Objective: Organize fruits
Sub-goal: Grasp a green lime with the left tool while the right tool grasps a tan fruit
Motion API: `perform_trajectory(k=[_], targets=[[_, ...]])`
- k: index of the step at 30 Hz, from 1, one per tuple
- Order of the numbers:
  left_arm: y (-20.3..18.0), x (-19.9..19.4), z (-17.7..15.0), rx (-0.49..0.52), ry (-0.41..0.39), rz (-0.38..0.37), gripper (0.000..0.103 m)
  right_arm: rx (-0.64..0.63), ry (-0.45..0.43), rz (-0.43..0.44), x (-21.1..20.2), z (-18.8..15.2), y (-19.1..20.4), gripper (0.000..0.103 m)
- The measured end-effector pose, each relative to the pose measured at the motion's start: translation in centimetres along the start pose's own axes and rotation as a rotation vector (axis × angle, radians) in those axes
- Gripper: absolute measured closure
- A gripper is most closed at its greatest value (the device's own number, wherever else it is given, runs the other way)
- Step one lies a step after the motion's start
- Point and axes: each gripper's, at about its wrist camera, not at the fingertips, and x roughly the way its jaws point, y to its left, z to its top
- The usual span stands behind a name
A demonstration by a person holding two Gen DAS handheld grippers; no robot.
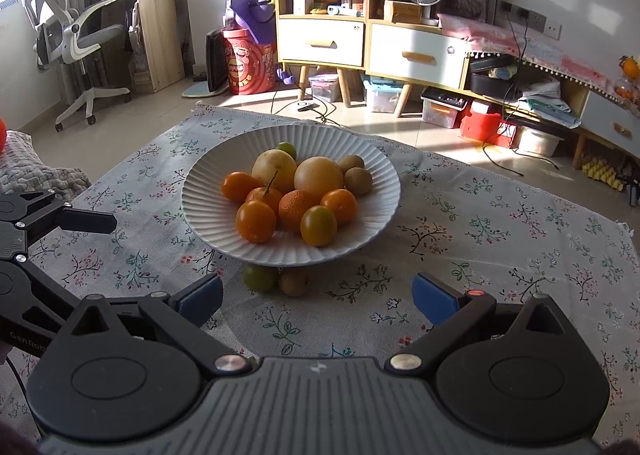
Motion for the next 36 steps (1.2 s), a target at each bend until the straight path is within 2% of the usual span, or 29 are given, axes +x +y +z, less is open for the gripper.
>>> perform_trajectory(k=[5, 7, 9, 15, 23, 27, 32, 36], targets=[[-1.2, 1.6, 0.1, 0.014, -0.028, -0.029, 0.011, 0.007, 0.015, -0.010, 0.3, -0.4, -0.9, 0.003], [-1.6, 2.4, 0.2, 0.020, -0.036, -0.032, 0.018, 0.014, 0.020, -0.011, 0.4, -0.5, -1.3, 0.004], [-2.0, 3.2, 0.3, 0.030, -0.044, -0.029, 0.030, 0.015, 0.027, -0.010, 0.6, -0.6, -1.6, 0.006], [-2.8, 4.5, 0.6, 0.036, -0.071, -0.052, 0.050, 0.010, 0.037, -0.010, 0.7, -0.9, -2.1, 0.009], [-2.9, 5.0, 0.2, 0.033, -0.080, -0.037, 0.071, -0.011, 0.067, 0.001, 1.1, -1.7, -2.5, 0.013], [-3.0, 5.0, 0.5, 0.031, -0.075, -0.044, 0.085, -0.030, 0.081, 0.001, 1.8, -2.0, -2.0, 0.020], [-2.8, 4.4, 0.5, 0.020, -0.050, -0.032, 0.086, -0.058, 0.081, 0.020, 2.6, -1.9, -1.3, 0.031], [-2.1, 3.7, 0.1, 0.005, -0.038, -0.018, 0.086, -0.058, 0.083, 0.045, 3.2, -1.7, -1.0, 0.044]])
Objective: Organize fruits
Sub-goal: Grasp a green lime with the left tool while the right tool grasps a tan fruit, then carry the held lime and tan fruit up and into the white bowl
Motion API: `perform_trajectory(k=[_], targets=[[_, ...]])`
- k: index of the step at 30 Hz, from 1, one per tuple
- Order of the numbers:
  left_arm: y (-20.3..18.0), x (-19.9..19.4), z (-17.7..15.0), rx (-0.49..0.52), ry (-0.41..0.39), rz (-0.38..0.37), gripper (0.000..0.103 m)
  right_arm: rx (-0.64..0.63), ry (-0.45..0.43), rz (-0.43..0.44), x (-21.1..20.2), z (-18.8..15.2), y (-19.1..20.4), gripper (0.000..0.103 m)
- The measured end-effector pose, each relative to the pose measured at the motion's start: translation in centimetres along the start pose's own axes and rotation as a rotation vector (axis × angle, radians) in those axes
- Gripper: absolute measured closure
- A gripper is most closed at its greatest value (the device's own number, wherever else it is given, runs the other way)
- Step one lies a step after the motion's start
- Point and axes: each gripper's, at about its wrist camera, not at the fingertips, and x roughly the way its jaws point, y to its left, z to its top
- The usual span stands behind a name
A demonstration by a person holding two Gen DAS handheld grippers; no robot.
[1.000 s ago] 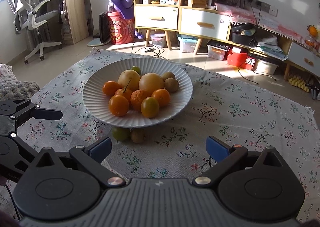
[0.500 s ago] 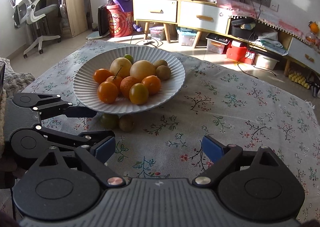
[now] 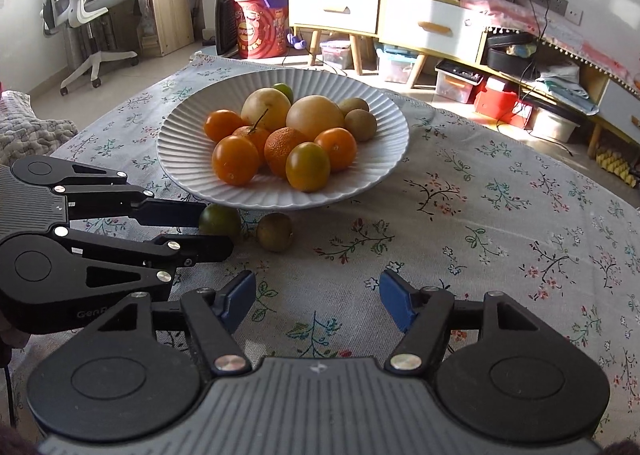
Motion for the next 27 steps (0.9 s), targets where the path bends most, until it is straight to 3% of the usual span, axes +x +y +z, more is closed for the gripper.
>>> perform_trajectory(k=[17, 27], targets=[[1.4, -1.4, -0.4, -0.025, 0.055, 0.033, 0.086, 0.010, 0.012, 0.013, 2.1, 1.4, 2.0, 0.053], [1.6, -1.7, -0.7, -0.030, 0.065, 0.028, 0.086, -0.007, 0.002, -0.014, 2.2, 1.6, 2.8, 0.071]])
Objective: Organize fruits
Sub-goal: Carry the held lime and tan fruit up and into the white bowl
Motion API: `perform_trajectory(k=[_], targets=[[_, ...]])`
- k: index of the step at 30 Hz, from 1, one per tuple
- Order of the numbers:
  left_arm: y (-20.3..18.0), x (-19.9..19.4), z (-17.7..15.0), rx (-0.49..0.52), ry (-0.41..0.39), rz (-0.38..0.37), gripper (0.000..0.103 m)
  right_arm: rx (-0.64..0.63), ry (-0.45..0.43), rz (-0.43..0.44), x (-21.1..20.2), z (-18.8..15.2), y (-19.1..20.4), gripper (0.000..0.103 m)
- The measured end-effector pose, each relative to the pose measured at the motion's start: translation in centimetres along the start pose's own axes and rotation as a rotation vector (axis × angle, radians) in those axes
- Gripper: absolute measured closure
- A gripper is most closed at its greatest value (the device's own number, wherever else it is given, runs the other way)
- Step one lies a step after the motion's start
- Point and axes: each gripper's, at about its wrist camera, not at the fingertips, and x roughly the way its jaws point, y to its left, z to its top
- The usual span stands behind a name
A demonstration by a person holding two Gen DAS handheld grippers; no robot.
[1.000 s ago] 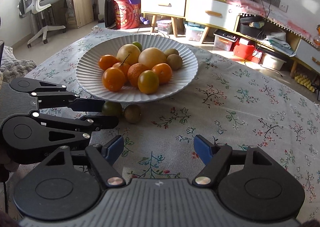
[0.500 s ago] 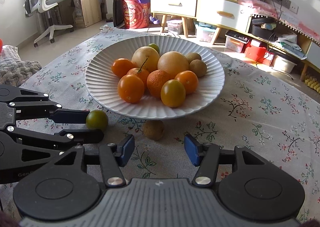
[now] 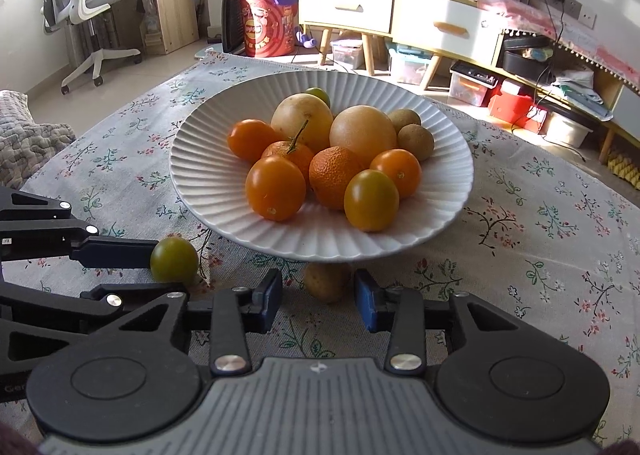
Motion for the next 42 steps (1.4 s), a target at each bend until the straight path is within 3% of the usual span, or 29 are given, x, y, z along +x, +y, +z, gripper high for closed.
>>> perform_trajectory(k=[4, 25, 42], targets=[[0.2, -0.1, 0.1, -0.018, 0.005, -0.005, 0.086, -0.016, -0.005, -0.024, -0.1, 0.0, 0.1, 0.081], [1.1, -1.8, -0.3, -0.063, 0.010, -0.046, 0.086, 0.005, -0.004, 0.014, -2.9, -0.4, -0.2, 0.081], [1.5, -1.0, 3.8, -0.100, -0.089, -0.032, 0.086, 0.094, -0.104, 0.029, -3.4, 1.8, -1.2, 0.081]])
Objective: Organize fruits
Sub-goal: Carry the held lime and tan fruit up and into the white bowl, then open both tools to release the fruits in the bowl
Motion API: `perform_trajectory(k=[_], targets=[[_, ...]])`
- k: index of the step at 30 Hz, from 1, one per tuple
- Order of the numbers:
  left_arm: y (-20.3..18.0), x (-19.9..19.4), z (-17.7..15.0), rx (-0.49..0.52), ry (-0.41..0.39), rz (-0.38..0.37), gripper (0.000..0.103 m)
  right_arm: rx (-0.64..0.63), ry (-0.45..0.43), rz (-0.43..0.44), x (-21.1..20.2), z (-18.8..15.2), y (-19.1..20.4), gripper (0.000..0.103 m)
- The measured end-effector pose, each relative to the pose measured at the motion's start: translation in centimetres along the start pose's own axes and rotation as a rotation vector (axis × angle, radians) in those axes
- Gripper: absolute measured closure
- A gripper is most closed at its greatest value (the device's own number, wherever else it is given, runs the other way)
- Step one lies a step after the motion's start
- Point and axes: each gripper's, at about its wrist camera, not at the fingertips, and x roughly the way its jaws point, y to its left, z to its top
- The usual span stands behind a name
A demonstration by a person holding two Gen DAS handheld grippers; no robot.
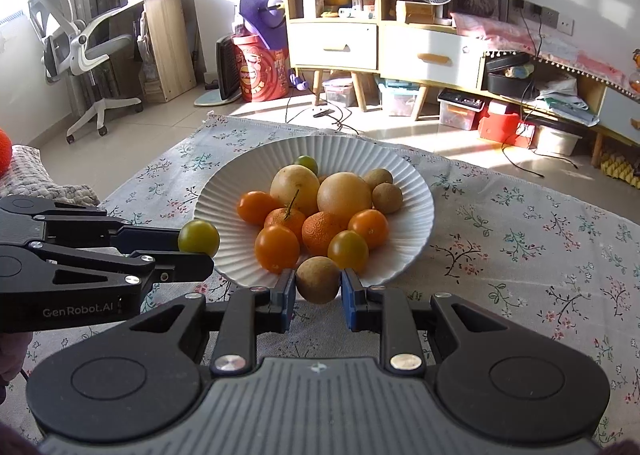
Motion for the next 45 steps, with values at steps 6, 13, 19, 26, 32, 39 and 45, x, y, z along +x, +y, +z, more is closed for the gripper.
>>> perform_trajectory(k=[6, 13, 19, 26, 32, 39, 45], targets=[[-0.2, 1.3, 0.6, 0.010, 0.017, 0.014, 0.086, -0.002, 0.002, 0.004, 0.7, 0.1, 0.0, 0.081], [-0.1, 1.6, 0.7, 0.003, 0.031, 0.023, 0.086, -0.020, 0.017, -0.002, 1.3, 0.1, 0.4, 0.081], [-0.2, 1.3, 0.9, 0.008, 0.020, 0.027, 0.087, -0.028, 0.007, -0.003, 1.3, 0.2, 0.8, 0.081], [0.0, 1.2, 0.8, 0.008, 0.018, 0.041, 0.086, -0.049, -0.003, -0.011, 1.6, 0.1, 1.1, 0.081], [0.4, 1.1, 0.8, 0.002, 0.019, 0.046, 0.084, -0.078, 0.008, -0.020, 1.8, 0.0, 1.4, 0.081], [0.5, 0.8, 0.7, 0.008, 0.016, 0.045, 0.070, -0.075, 0.007, -0.039, 1.9, 0.0, 1.4, 0.078], [1.2, -0.2, 0.8, -0.033, 0.007, 0.042, 0.047, -0.034, -0.002, -0.044, 1.1, 0.0, 0.6, 0.057]])
